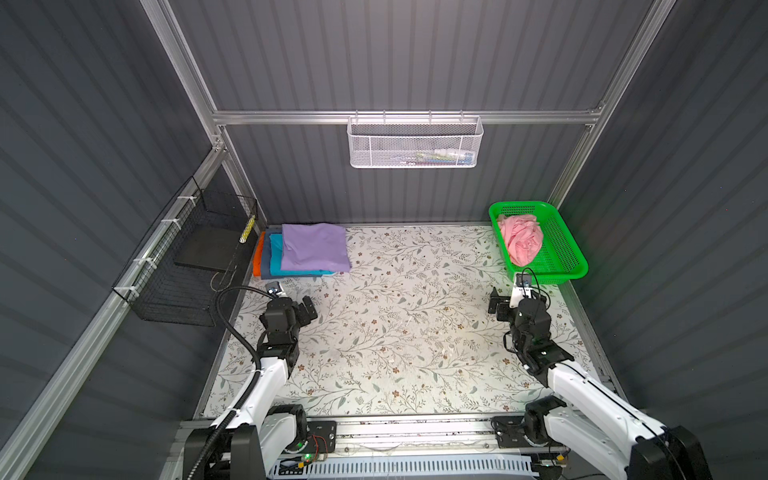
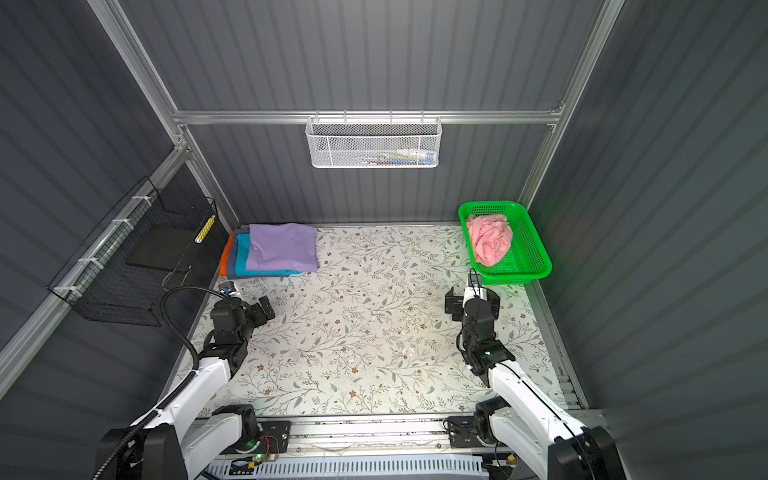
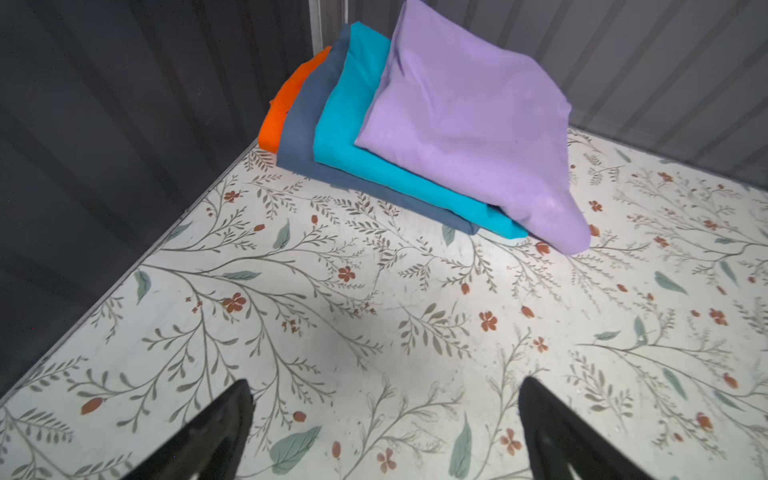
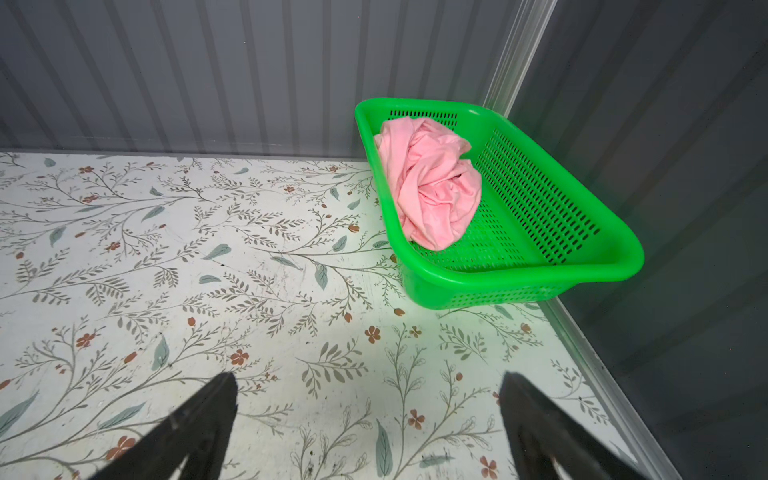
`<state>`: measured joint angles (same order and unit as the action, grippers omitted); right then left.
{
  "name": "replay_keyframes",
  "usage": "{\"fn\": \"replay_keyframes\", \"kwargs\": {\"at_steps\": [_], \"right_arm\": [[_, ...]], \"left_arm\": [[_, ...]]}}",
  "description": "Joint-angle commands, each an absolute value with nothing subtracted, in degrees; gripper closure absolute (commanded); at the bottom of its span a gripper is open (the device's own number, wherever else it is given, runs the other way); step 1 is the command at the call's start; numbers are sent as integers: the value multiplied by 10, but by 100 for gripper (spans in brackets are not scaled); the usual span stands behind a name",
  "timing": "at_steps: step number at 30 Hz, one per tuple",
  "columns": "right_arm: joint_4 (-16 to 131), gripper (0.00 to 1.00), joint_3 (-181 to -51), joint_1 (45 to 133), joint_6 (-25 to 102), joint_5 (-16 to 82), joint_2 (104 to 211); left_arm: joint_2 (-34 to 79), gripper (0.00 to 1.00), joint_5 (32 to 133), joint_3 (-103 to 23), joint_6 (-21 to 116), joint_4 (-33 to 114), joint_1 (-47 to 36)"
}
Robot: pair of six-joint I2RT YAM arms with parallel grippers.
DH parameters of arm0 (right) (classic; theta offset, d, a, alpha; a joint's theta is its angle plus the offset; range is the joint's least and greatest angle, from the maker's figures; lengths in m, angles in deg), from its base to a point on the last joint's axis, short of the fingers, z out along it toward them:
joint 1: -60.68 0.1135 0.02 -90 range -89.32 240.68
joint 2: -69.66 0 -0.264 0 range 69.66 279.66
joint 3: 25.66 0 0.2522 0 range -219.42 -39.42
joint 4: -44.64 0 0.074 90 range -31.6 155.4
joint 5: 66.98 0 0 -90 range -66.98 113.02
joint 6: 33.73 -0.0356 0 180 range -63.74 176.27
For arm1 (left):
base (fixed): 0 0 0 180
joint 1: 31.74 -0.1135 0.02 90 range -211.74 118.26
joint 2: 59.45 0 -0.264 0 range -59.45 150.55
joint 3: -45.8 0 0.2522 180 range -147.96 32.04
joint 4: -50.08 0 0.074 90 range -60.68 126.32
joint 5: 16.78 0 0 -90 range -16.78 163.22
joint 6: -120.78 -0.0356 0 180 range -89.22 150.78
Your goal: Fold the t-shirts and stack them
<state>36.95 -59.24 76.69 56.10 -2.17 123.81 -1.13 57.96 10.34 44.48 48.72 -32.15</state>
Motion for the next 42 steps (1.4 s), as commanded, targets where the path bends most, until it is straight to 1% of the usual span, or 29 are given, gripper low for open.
{"fn": "replay_keyframes", "kwargs": {"at_steps": [1, 4, 10, 12, 13, 14, 16, 18, 23, 26, 27, 28, 29, 30, 32, 34, 36, 37, 38, 39, 40, 41, 42], "right_arm": [[331, 1, -592, 762, 551, -25, 1258], [321, 1, -590, 761, 543, -24, 1270], [311, 1, -574, 749, 534, -29, 1299], [281, 1, -558, 742, 526, -29, 1315], [278, 1, -560, 740, 526, -34, 1320], [299, 1, -571, 738, 522, -29, 1323], [269, 1, -571, 732, 531, -17, 1333], [259, 1, -583, 727, 538, -14, 1368], [164, 1, -602, 708, 574, -6, 1442], [125, 1, -618, 700, 610, 5, 1485], [90, 1, -611, 690, 616, 28, 1505], [52, 1, -607, 684, 617, 21, 1518], [72, 1, -608, 676, 593, 2, 1510], [75, 1, -601, 658, 575, 30, 1503], [27, 1, -565, 607, 532, 110, 1505], [-99, 1, -530, 569, 507, 156, 1549], [-8, 1, -544, 560, 494, 177, 1510], [0, 1, -554, 559, 502, 198, 1518], [-21, 1, -562, 558, 514, 226, 1538], [2, 1, -574, 558, 522, 248, 1537], [65, 1, -593, 558, 531, 265, 1524], [64, 1, -590, 558, 530, 267, 1522], [29, 1, -582, 558, 531, 268, 1532]], "left_arm": [[4, 0, 553, 117, 434, 548, -320], [11, 0, 560, 145, 437, 594, -320], [22, 0, 534, 188, 414, 664, -320], [38, 0, 525, 194, 410, 685, -320], [41, 0, 531, 188, 404, 676, -320], [49, 1, 541, 191, 391, 698, -320], [70, 0, 543, 190, 379, 729, -320], [99, 0, 536, 189, 368, 771, -320], [179, 1, 548, 168, 330, 852, -320], [218, 0, 566, 138, 321, 849, -320], [229, 1, 576, 130, 319, 849, -320], [239, 0, 583, 121, 315, 848, -320], [248, 1, 588, 107, 314, 830, -320], [253, 0, 593, 92, 313, 806, -320], [266, 0, 628, 74, 303, 788, -321], [271, 1, 663, 67, 300, 781, -322], [277, 0, 687, 91, 324, 846, -325], [299, 0, 683, 123, 337, 929, -325], [344, 0, 679, 159, 340, 1044, -325], [407, 0, 666, 182, 345, 1179, -325], [428, 0, 692, 199, 349, 1225, -333], [383, 0, 681, 191, 355, 1128, -338], [365, 0, 678, 169, 354, 1070, -337]]}}
